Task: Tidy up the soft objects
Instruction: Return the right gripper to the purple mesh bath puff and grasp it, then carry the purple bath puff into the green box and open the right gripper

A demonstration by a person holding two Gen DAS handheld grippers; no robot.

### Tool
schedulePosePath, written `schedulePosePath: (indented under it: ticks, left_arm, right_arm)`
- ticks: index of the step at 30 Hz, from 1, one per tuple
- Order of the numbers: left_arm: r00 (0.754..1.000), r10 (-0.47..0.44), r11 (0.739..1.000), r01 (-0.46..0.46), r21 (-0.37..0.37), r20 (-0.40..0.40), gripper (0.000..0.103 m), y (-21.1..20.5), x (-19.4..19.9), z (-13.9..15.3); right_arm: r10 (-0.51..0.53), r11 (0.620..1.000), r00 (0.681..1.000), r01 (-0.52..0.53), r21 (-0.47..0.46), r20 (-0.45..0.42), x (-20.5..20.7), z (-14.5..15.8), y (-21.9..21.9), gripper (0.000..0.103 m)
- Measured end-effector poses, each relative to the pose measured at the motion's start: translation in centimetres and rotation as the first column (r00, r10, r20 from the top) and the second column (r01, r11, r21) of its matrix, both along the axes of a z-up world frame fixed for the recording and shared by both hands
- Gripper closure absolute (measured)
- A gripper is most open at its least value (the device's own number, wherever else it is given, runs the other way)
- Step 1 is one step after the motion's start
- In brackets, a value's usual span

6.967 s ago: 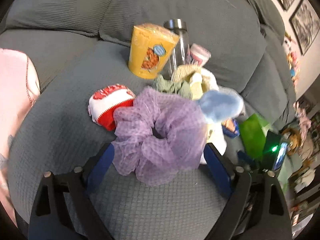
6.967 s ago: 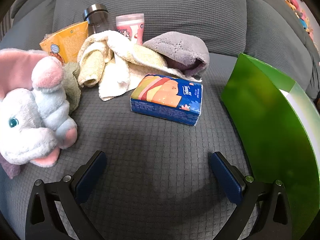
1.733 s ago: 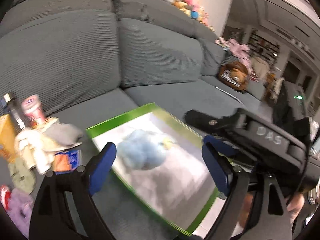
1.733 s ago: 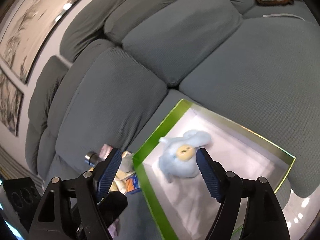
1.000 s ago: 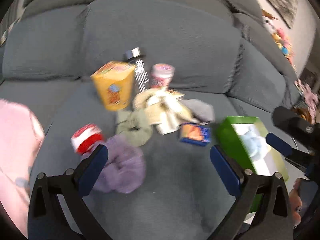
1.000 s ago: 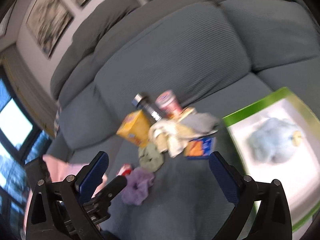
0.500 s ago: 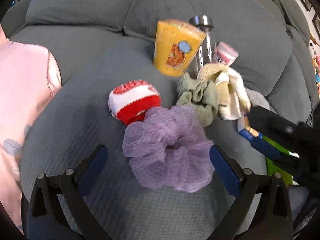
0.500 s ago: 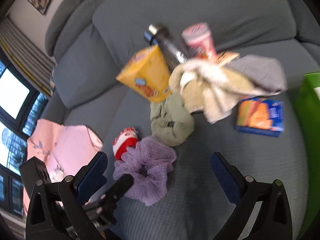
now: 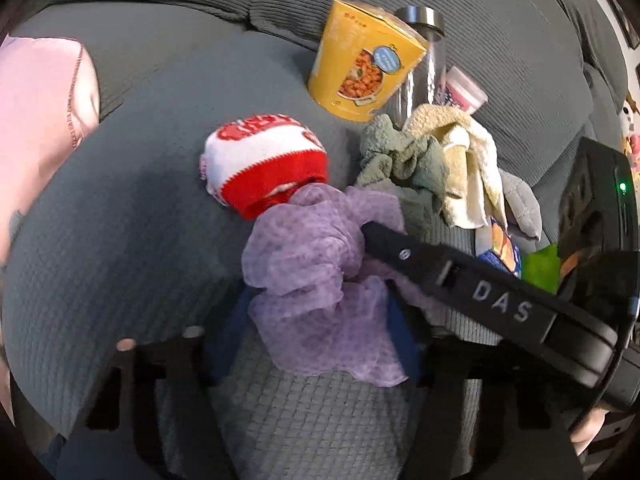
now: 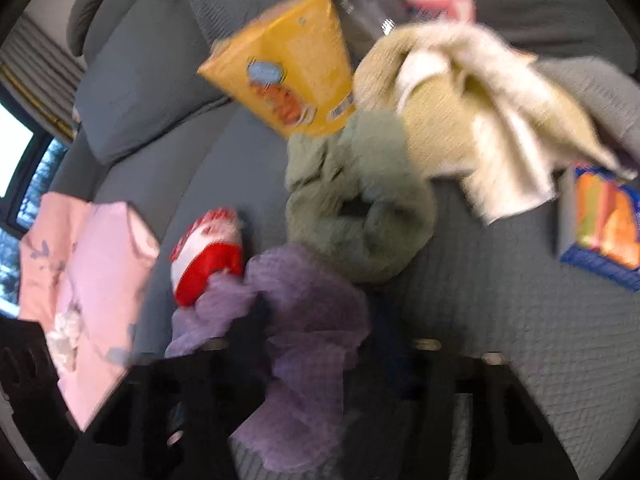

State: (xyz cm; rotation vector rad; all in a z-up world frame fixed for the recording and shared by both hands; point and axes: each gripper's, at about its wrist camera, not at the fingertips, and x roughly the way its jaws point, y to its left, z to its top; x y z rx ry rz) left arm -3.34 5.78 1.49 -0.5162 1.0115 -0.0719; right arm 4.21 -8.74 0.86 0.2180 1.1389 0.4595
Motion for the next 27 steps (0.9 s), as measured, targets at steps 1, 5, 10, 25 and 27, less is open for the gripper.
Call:
schedulePosePath:
  ticks: [1, 5, 10, 25, 27]
  left_arm:
    - [1.0, -0.01, 1.0, 0.01, -0.008, -0.004, 0.064, -0.1, 0.2, -0.2]
    - [0.998, -0.059, 0.998, 0.06, -0.024, 0.005, 0.084, -0.6, 0.4, -0.2]
    - [0.994, -0.098, 0.995, 0.099, -0.033, 0.049, 0.089, -1.3, 0.0, 0.7]
    - [0.9, -0.281, 0.959, 0.272, 0.074, 0.332, 0.088, -8.9, -2.4, 11.2]
    - [0.878, -0.318, 0.948, 0.308, 0.086, 0.357, 0.088, -10.7, -2.3, 12.2]
  right_arm:
    - [0.016, 1.0, 1.0, -0.016, 0.002, 0.004, -0.3, -0.1, 0.1, 0.075]
    - [0.055, 0.995, 0.998, -0.052, 0.082, -0.036, -0.8, -0.6, 0.5, 0.083]
    - [0.044, 0.991, 0.999, -0.043, 0.123, -0.002, -1.9, 0.5, -0.2, 0.084]
    - [-0.163, 0.968, 0.949, 0.1, 0.232, 0.271, -6.2, 11.2, -8.3, 0.084]
    - [-0.209, 0.962, 0.929, 0.139, 0.236, 0.306, -7.1, 12.4, -10.0, 0.084]
